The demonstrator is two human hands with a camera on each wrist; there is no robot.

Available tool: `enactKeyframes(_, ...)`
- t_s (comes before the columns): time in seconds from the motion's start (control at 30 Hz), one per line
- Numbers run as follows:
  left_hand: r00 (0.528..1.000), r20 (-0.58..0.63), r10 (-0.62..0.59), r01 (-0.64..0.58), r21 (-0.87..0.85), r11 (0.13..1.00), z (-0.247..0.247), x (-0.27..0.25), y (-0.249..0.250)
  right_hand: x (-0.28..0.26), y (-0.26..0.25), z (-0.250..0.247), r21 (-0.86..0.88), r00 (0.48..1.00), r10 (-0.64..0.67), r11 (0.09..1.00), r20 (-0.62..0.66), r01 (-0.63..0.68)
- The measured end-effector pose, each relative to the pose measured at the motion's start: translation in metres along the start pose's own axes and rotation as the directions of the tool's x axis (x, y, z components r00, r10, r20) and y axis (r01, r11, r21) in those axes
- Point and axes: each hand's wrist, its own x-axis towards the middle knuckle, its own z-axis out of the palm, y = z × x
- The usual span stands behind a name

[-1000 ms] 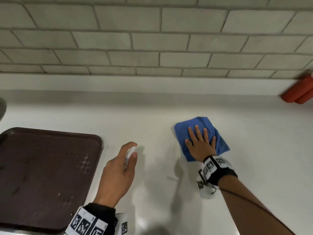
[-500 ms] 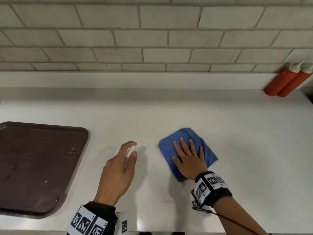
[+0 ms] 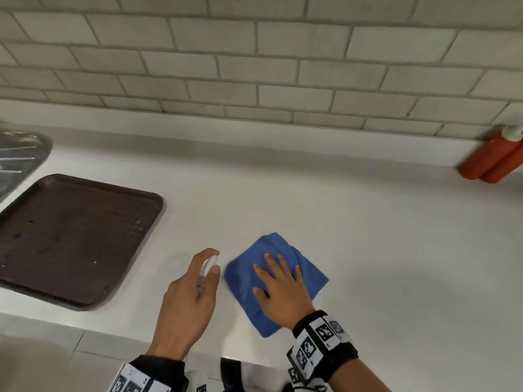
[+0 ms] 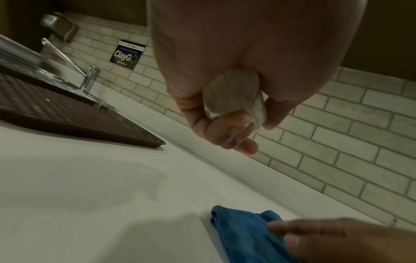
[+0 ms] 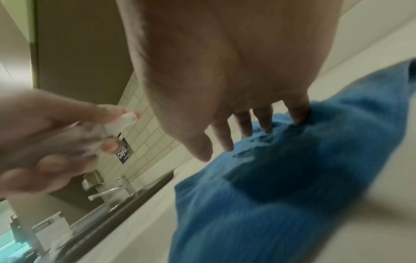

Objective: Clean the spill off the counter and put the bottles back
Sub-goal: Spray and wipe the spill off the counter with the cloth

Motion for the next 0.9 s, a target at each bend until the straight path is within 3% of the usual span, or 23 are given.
enactKeyframes(0.07, 1.0, -0.01, -0.004, 0.004, -0.012, 1.0, 0.002, -0.008, 0.002, 0.007, 0.012, -0.018, 0.12, 0.993, 0.08, 0.99, -0.092, -0.069)
enactKeyframes(0.17, 1.0, -0.025, -0.019, 0.019, -0.024, 1.0, 0.006, -0.019, 0.006, 0.017, 0.03, -0.032, 0.086, 0.964, 0.163, 0.985, -0.209, -0.148)
enactKeyframes(0.3, 0.998, -0.048, -0.045, 0.044, -0.024, 0.999, 0.012, -0.033, 0.005, 0.017, 0.042, -0.032, 0.009, 0.976, 0.194, 0.981, -0.102, -0.194)
enactKeyframes(0.43, 0.996, -0.058, -0.061, 0.059, -0.034, 0.998, 0.015, -0.047, 0.008, 0.007, 0.036, -0.024, -0.003, 0.98, 0.171, 0.985, -0.102, -0.172)
enactKeyframes(0.53, 0.996, -0.064, -0.059, 0.057, -0.035, 0.998, 0.016, -0.054, 0.011, 0.001, 0.033, -0.019, 0.168, 0.972, 0.222, 0.964, -0.07, -0.208)
enactKeyframes(0.67, 0.996, -0.067, -0.052, 0.05, -0.031, 0.998, 0.016, -0.06, 0.015, -0.007, 0.03, -0.023, 0.419, 0.957, 0.288, 0.867, 0.025, -0.272)
enactKeyframes(0.9, 0.997, -0.08, -0.014, 0.009, -0.066, 0.998, 0.0, -0.051, 0.007, -0.006, 0.003, -0.042, 0.617, 0.986, 0.163, 0.772, 0.04, -0.153)
